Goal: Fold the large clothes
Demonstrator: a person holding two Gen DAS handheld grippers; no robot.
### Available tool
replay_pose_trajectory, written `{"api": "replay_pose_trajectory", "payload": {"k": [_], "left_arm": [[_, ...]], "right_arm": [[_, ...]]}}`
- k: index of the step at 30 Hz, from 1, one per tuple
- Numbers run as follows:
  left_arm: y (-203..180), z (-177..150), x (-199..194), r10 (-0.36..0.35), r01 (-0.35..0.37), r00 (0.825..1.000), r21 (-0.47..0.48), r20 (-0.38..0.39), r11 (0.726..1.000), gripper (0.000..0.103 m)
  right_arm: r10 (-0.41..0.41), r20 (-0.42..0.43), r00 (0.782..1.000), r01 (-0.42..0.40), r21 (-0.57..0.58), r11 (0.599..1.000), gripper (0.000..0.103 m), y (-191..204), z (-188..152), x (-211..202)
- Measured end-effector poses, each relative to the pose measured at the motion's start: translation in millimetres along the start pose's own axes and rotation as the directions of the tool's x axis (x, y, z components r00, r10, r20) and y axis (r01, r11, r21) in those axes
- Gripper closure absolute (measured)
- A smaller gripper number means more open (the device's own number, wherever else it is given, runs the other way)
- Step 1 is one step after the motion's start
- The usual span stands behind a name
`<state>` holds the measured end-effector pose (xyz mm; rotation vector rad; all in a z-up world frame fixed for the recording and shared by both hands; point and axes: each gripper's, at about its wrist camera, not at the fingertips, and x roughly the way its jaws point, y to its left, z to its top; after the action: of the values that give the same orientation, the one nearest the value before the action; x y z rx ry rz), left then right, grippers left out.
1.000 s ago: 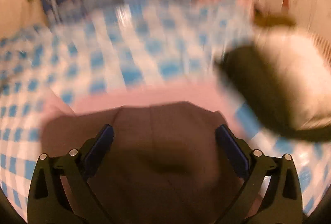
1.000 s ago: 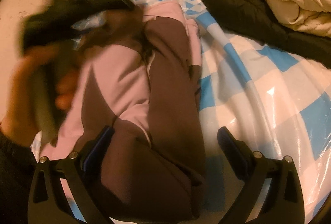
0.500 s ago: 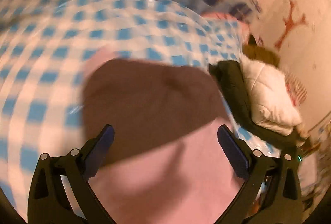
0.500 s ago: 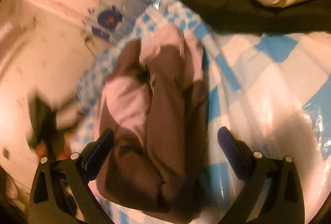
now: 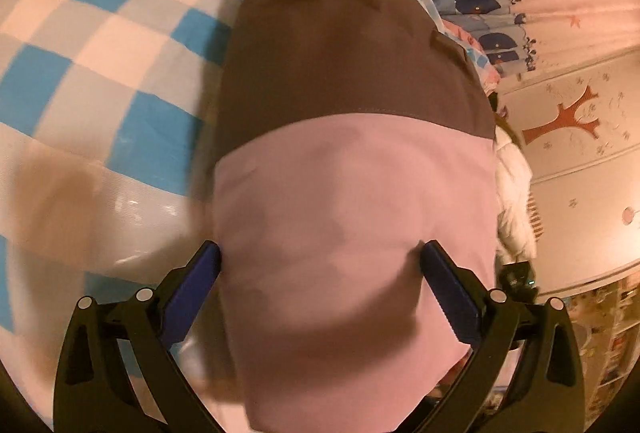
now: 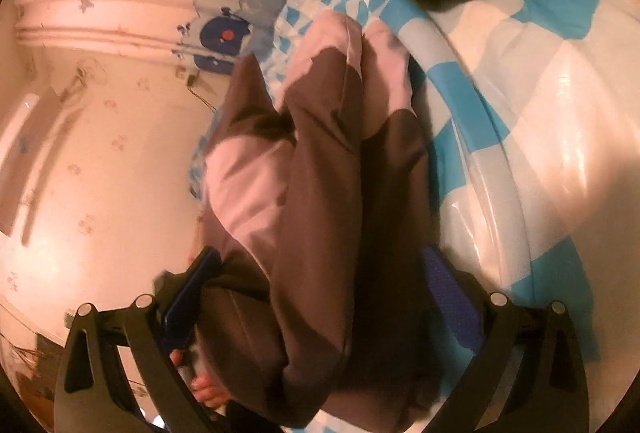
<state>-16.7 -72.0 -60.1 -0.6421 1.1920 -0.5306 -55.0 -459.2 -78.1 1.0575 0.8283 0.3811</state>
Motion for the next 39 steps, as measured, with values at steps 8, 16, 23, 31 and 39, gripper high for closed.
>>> {"api": "replay_pose_trajectory", "payload": {"k": [8, 16, 23, 31, 39], "left_arm": [[-67, -22, -4, 0.131, -0.154, 0.986, 0.264, 0.101, 0.952, 0.012], [-91, -40, -48, 0.234, -0.303, 0.95, 0.435, 0.206, 0.848, 0.028], [-45, -55, -135, 0.299, -0.429, 0.892, 0.431, 0.338, 0.794, 0.028], [77, -37, -207, 0.375, -0.448, 0.855, 0.143, 0.359, 0.883, 0.028], [113, -19, -243, 0.257, -0.327, 0.867, 0.098, 0.426, 0.94, 0.024]], "right_arm": [[-0.019, -0.007, 1.0, 0.018, -0.121, 0.992, 0.006, 27, -10, 17], [0.038, -0.059, 0.998, -0.044, -0.115, 0.992, 0.005, 48, -42, 40], [0.11, -0.154, 0.982, -0.138, -0.187, 0.973, 0.005, 96, -99, 107], [0.057, -0.281, 0.958, -0.151, -0.325, 0.934, 0.005, 165, -128, 226], [0.055, -0.21, 0.976, -0.125, -0.34, 0.932, 0.005, 173, -92, 182]]}}
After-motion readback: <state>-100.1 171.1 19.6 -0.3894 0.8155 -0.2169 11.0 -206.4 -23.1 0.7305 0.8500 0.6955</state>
